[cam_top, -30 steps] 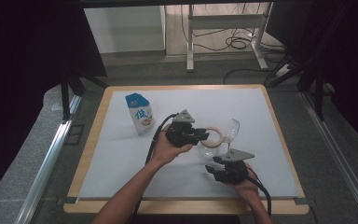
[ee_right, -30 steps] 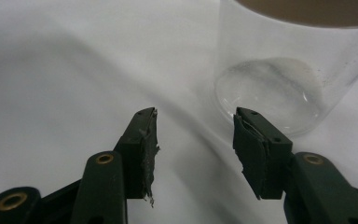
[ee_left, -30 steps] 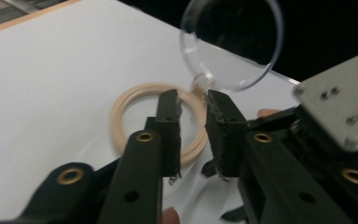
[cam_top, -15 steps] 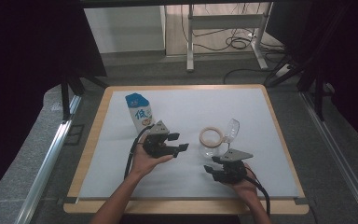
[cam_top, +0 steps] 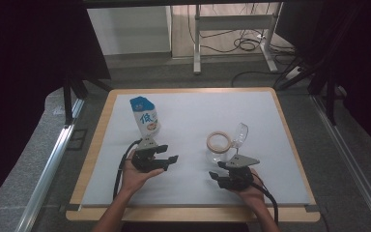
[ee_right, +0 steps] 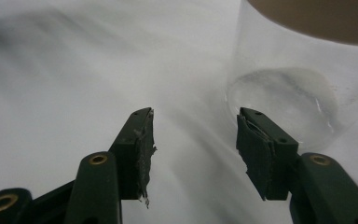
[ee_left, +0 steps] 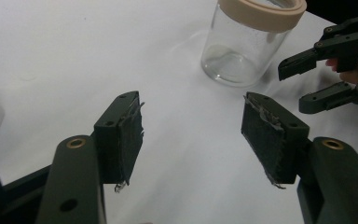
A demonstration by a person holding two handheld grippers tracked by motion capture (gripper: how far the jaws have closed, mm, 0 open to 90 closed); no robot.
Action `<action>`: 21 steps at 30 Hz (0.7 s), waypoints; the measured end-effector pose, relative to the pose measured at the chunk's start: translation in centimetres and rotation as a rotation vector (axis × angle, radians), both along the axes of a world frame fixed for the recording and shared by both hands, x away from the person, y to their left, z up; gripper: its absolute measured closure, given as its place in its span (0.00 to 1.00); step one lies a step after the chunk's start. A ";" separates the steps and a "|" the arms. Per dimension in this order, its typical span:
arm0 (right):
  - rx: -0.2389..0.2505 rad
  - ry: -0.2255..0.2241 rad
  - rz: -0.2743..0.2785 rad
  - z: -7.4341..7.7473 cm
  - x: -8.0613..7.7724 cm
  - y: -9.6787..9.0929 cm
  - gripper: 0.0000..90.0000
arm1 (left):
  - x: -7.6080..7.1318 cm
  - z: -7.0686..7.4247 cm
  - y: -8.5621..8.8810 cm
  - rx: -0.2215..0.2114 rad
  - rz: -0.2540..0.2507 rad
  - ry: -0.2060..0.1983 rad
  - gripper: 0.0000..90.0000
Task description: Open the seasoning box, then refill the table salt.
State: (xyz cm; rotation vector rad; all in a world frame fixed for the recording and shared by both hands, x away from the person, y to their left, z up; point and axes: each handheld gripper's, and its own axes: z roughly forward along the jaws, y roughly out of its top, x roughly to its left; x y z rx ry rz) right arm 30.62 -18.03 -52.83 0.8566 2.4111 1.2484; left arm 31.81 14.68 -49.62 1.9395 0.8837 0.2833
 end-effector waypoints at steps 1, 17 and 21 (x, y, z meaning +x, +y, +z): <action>0.000 -0.001 0.001 0.0 0.0 0.1 0.51 | -0.1 -0.1 0.1 0.005 0.003 0.000 0.41; 0.004 -0.009 0.008 0.1 -0.1 0.5 0.51 | -0.8 -0.5 2.0 0.016 0.049 0.005 0.40; 0.005 -0.012 0.011 0.1 0.0 0.6 0.51 | -1.0 -0.6 2.9 0.017 0.069 0.011 0.40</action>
